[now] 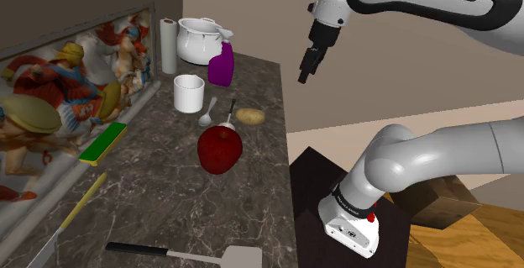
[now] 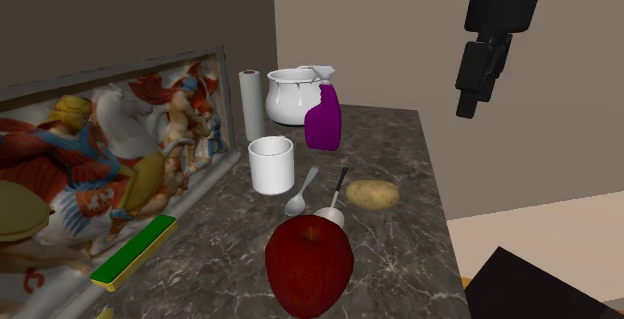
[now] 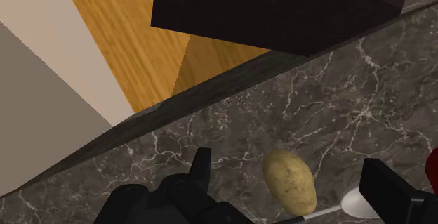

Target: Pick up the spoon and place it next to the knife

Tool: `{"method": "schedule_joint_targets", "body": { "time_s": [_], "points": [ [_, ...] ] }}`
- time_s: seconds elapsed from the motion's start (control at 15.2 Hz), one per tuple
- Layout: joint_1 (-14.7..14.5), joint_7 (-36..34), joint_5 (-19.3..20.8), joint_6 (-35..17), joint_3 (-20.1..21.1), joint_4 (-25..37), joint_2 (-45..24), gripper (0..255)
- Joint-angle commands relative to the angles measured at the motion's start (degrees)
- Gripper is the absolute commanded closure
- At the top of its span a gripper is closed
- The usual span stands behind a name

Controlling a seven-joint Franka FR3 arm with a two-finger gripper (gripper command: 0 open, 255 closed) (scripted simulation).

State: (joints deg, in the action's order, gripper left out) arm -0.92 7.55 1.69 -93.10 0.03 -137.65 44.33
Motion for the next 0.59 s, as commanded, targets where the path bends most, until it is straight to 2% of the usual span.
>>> {"method": "schedule_joint_targets", "body": {
  "time_s": [0.0, 0.53],
  "points": [
    [0.0, 0.0, 0.0, 0.0, 0.0, 0.0, 0.0, 0],
    [-3.8, 1.8, -2.2, -15.8, 2.6, -1.9, -11.1, 0]
  ]
}}
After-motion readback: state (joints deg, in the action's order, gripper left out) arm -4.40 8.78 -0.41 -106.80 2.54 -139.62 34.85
